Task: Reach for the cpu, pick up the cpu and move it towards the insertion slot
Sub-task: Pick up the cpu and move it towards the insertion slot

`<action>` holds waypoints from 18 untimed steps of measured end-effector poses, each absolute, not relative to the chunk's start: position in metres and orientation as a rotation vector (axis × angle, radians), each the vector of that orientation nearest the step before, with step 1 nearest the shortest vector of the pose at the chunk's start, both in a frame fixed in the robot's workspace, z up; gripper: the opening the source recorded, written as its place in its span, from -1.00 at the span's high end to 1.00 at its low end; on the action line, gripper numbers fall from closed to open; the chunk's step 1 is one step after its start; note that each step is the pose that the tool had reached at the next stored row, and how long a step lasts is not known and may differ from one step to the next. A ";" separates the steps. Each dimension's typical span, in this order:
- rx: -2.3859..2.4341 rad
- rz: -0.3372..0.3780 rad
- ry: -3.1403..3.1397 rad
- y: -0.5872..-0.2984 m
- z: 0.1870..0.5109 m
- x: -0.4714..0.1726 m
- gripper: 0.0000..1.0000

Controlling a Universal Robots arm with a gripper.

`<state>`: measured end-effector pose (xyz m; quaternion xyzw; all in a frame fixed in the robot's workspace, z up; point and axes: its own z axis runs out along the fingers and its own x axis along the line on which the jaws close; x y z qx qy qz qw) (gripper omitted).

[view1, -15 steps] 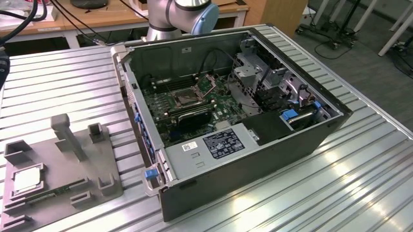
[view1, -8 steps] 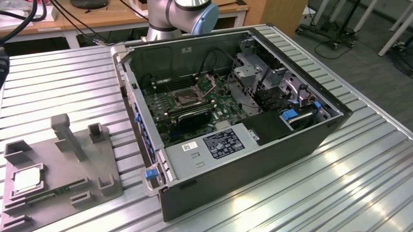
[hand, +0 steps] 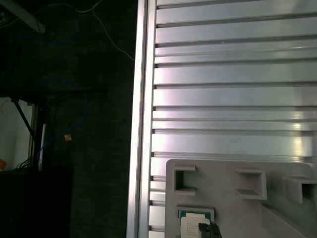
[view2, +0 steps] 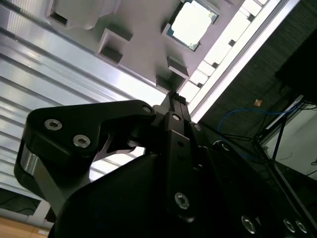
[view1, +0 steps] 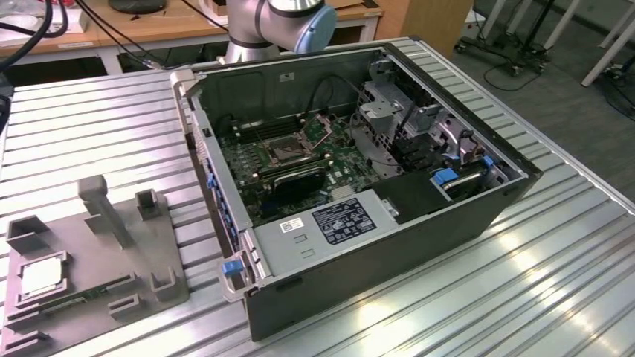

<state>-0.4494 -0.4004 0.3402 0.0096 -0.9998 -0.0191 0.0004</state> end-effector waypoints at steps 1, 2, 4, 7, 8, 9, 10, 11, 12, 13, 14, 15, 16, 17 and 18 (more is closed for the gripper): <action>0.030 -0.060 -3.140 -0.401 0.340 -0.450 0.79; 0.030 -0.060 -3.140 -0.402 0.340 -0.450 0.79; 0.030 -0.059 -3.140 -0.403 0.339 -0.451 0.79; 0.030 -0.059 -3.140 -0.404 0.339 -0.452 0.79; 0.030 -0.058 -3.140 -0.404 0.339 -0.452 0.79; 0.030 -0.058 -3.140 -0.404 0.339 -0.452 0.79; 0.030 -0.058 -3.140 -0.404 0.339 -0.452 0.79; 0.030 -0.057 -3.140 -0.404 0.339 -0.452 0.79; 0.030 -0.057 -3.140 -0.404 0.339 -0.452 0.79; 0.030 -0.057 -3.140 -0.404 0.339 -0.452 0.79; 0.030 -0.057 -3.140 -0.404 0.339 -0.452 0.79; 0.030 -0.057 -3.140 -0.404 0.339 -0.452 0.79; 0.030 -0.057 -3.140 -0.405 0.339 -0.452 0.79; 0.030 -0.057 -3.140 -0.405 0.339 -0.452 0.79; 0.030 -0.057 -3.140 -0.405 0.339 -0.452 0.79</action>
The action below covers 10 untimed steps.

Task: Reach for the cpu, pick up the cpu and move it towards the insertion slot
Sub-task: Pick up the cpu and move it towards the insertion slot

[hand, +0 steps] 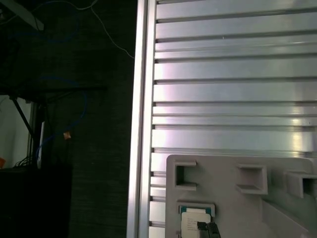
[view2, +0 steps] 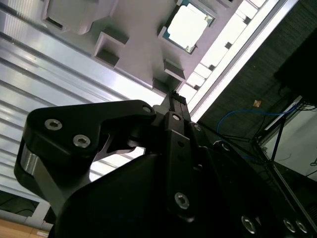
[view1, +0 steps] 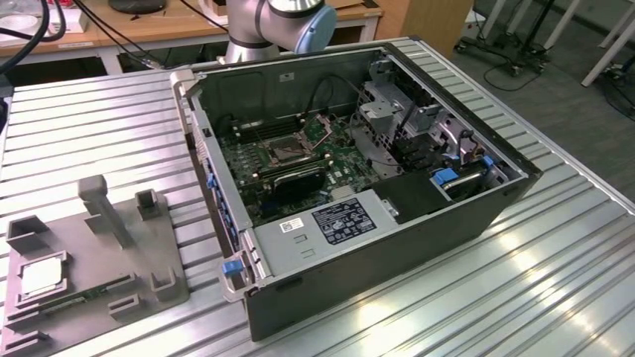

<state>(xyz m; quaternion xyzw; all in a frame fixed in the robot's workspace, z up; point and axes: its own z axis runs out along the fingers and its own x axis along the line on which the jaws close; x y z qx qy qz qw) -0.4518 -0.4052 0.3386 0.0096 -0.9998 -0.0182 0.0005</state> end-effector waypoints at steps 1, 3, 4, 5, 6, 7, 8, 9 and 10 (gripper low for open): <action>0.030 -0.057 -3.140 -0.406 0.338 -0.452 0.79; 0.030 -0.057 -3.140 -0.407 0.338 -0.452 0.79; 0.030 -0.057 -3.140 -0.407 0.338 -0.452 0.79; 0.030 -0.057 -3.140 -0.407 0.338 -0.452 0.79; 0.030 -0.057 -3.140 -0.407 0.338 -0.452 0.79; 0.030 -0.057 -3.140 -0.407 0.338 -0.452 0.79; 0.030 -0.057 -3.140 -0.408 0.338 -0.452 0.79; 0.030 -0.057 -3.140 -0.408 0.338 -0.452 0.79; 0.030 -0.057 -3.140 -0.408 0.338 -0.452 0.79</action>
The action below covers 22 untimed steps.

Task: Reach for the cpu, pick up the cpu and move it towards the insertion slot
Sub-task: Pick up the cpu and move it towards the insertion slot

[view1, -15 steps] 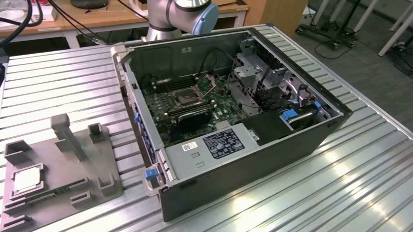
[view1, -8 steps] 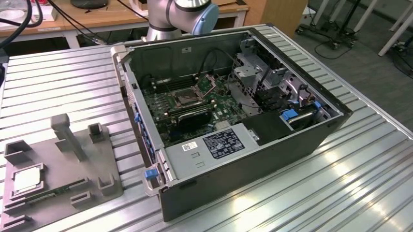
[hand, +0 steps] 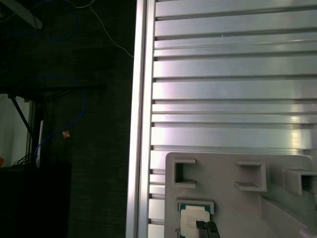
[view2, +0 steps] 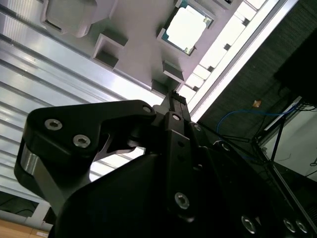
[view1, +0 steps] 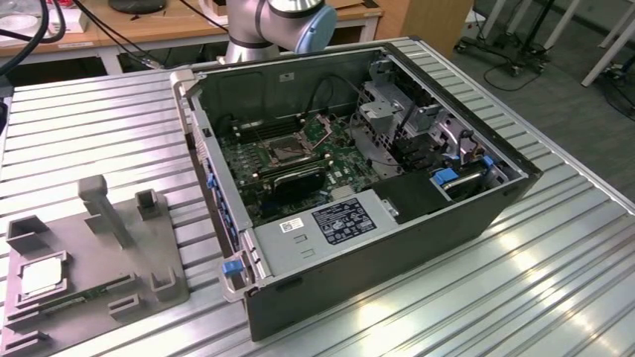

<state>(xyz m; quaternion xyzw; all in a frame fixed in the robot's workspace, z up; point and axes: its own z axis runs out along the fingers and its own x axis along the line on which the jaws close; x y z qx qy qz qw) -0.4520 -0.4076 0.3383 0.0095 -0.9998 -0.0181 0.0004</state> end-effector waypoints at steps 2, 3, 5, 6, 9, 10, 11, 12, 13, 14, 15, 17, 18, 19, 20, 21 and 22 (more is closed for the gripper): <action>0.030 -0.057 -3.140 -0.408 0.338 -0.452 0.79; 0.030 -0.056 -3.140 -0.408 0.338 -0.452 0.79; 0.030 -0.056 -3.140 -0.408 0.338 -0.452 0.79; 0.030 -0.056 -3.140 -0.408 0.338 -0.452 0.79; 0.030 -0.056 -3.140 -0.408 0.338 -0.452 0.79; 0.030 -0.055 -3.140 -0.408 0.338 -0.452 0.79; 0.030 -0.055 -3.140 -0.408 0.338 -0.452 0.77; 0.030 -0.055 -3.140 -0.408 0.338 -0.452 0.66; 0.030 -0.055 -3.140 -0.408 0.338 -0.452 0.66; 0.030 -0.055 -3.140 -0.408 0.338 -0.452 0.53; 0.030 -0.055 -3.140 -0.408 0.338 -0.452 0.53; 0.030 -0.055 -3.140 -0.408 0.338 -0.452 0.40; 0.030 -0.055 -3.140 -0.408 0.338 -0.452 0.40; 0.030 -0.055 -3.140 -0.408 0.338 -0.452 0.38; 0.030 -0.055 -3.140 -0.408 0.338 -0.452 0.38; 0.030 -0.055 -3.140 -0.408 0.338 -0.452 0.25; 0.030 -0.054 -3.140 -0.408 0.338 -0.452 0.25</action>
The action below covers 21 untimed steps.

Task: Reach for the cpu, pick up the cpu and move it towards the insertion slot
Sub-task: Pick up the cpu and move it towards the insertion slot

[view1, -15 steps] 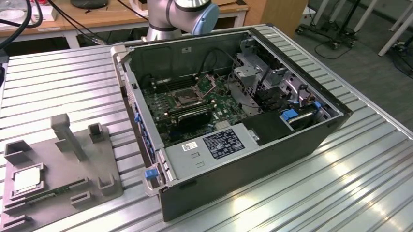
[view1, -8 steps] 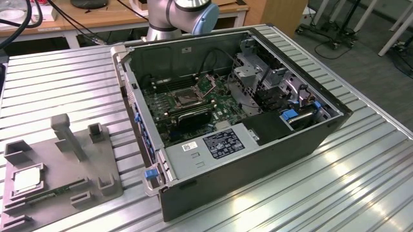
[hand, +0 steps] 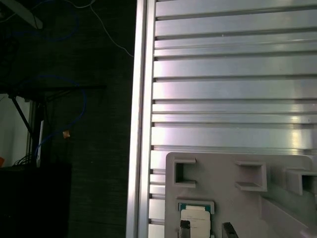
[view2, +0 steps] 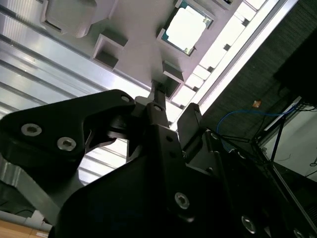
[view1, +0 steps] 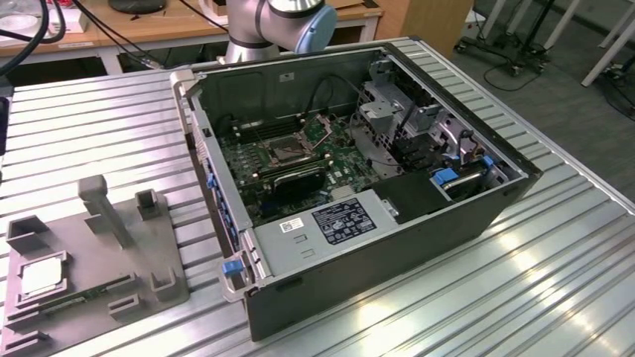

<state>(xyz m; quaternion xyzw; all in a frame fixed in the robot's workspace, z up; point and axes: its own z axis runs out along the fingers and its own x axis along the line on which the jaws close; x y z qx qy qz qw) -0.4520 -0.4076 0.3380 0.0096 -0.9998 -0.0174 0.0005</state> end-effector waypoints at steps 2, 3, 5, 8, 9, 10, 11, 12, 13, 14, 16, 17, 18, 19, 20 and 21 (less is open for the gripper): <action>0.030 -0.055 -3.140 -0.408 0.337 -0.452 0.25; 0.030 -0.055 -3.140 -0.408 0.337 -0.452 0.22; 0.030 -0.055 -3.140 -0.408 0.335 -0.452 0.11; 0.030 -0.056 -3.140 -0.409 0.329 -0.452 -0.01; 0.030 -0.057 -3.140 -0.410 0.327 -0.452 -0.01; 0.030 -0.057 -3.140 -0.411 0.325 -0.452 -0.01; 0.030 -0.057 -3.140 -0.411 0.324 -0.453 -0.04; 0.030 -0.057 -3.140 -0.412 0.322 -0.453 -0.04; 0.030 -0.056 -3.140 -0.413 0.320 -0.454 -0.15; 0.030 -0.057 -3.140 -0.414 0.318 -0.454 -0.15; 0.030 -0.057 -3.140 -0.416 0.315 -0.455 -0.28; 0.030 -0.057 -3.140 -0.417 0.313 -0.455 -0.28; 0.030 -0.057 -3.140 -0.419 0.311 -0.456 -0.28; 0.030 -0.057 -3.140 -0.420 0.309 -0.456 -0.28; 0.030 -0.057 -3.140 -0.421 0.307 -0.456 -0.28; 0.030 -0.057 -3.140 -0.422 0.306 -0.456 -0.28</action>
